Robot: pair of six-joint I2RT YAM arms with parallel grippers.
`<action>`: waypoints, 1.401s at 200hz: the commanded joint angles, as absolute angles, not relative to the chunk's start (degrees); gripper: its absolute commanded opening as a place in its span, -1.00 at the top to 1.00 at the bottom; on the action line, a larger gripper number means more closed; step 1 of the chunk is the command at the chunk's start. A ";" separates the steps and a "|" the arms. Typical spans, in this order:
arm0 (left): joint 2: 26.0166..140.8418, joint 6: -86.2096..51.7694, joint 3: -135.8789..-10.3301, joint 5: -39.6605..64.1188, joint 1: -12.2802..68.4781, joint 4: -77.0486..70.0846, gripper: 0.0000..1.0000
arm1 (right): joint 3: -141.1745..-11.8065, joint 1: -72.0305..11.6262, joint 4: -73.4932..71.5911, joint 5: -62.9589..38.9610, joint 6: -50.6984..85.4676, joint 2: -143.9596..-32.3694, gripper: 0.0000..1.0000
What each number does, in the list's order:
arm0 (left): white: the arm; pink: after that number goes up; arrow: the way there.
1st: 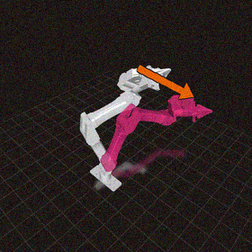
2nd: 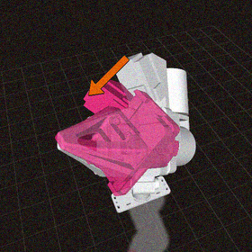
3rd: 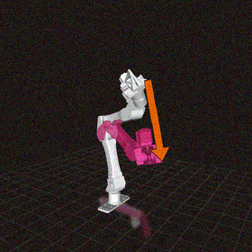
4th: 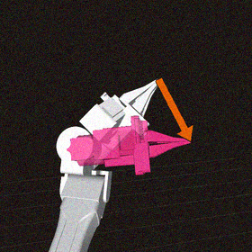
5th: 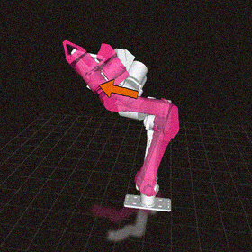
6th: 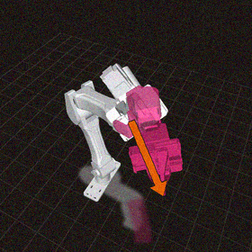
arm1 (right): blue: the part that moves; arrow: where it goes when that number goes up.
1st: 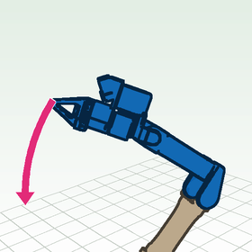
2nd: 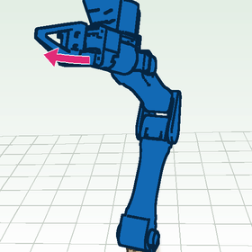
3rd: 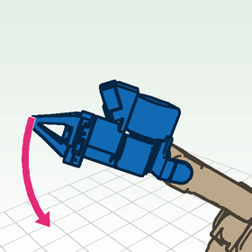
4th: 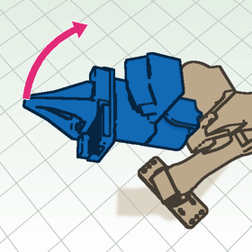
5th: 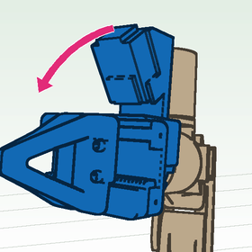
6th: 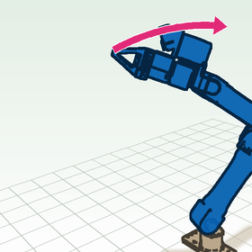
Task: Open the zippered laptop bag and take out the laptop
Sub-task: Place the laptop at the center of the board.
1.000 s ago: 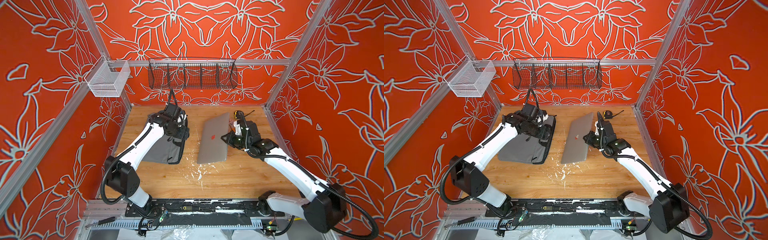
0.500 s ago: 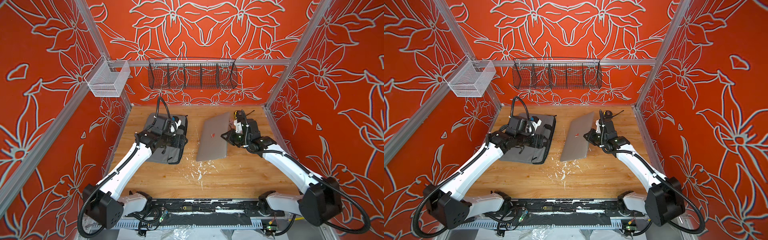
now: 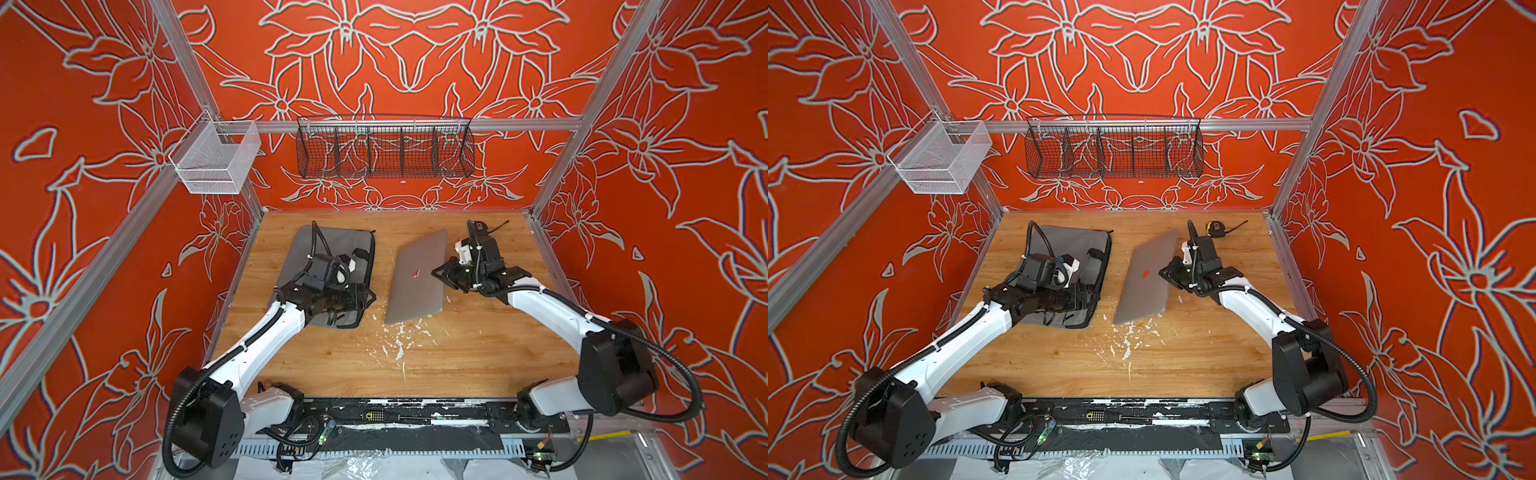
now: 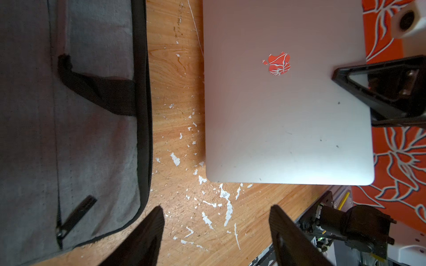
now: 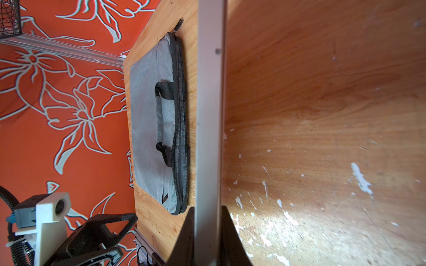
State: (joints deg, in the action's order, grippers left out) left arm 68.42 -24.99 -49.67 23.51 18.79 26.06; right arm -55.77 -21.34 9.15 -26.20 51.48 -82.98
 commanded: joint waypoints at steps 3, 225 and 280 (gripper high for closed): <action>66.55 -27.98 -48.88 24.59 18.54 22.98 -0.43 | -60.11 -21.14 -0.78 -30.01 52.19 -83.06 1.00; 65.74 -28.28 -43.69 20.82 18.46 23.63 -0.41 | -60.31 -18.24 -0.99 -27.77 41.43 -103.33 1.00; 67.01 -28.20 -43.72 21.27 18.45 22.68 -0.41 | -57.96 -17.40 -2.35 -28.04 41.81 -104.50 0.90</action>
